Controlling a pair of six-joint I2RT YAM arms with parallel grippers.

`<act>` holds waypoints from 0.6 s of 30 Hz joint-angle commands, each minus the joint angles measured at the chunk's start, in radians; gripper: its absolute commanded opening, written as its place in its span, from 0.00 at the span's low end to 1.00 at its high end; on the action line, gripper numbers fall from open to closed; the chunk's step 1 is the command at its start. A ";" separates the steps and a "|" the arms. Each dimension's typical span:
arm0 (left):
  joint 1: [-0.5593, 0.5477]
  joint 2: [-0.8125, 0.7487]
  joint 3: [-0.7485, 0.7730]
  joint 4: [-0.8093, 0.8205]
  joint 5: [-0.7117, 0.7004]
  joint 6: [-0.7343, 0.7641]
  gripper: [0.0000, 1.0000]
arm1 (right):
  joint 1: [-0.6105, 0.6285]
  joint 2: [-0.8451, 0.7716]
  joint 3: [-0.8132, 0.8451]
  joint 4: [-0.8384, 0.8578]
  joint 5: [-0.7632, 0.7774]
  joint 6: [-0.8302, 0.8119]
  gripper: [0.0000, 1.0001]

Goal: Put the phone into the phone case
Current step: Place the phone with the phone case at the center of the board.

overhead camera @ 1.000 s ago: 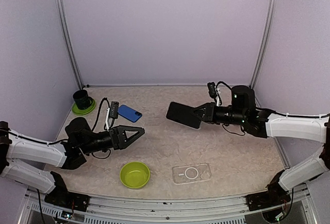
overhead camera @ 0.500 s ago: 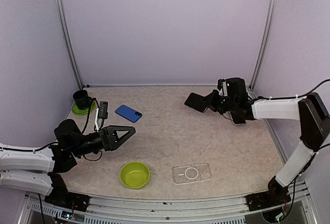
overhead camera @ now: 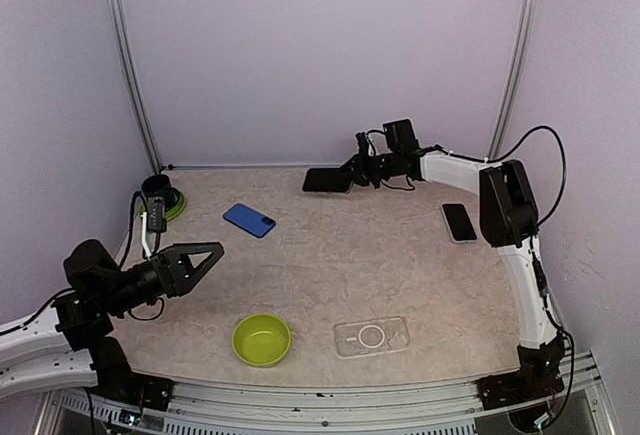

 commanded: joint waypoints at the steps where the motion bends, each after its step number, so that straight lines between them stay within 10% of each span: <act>1: 0.007 -0.116 0.007 -0.209 -0.067 0.022 0.99 | -0.002 0.074 0.116 -0.096 -0.152 -0.041 0.00; 18: 0.006 -0.218 0.019 -0.266 -0.101 -0.009 0.99 | -0.034 0.201 0.130 -0.091 -0.193 -0.024 0.11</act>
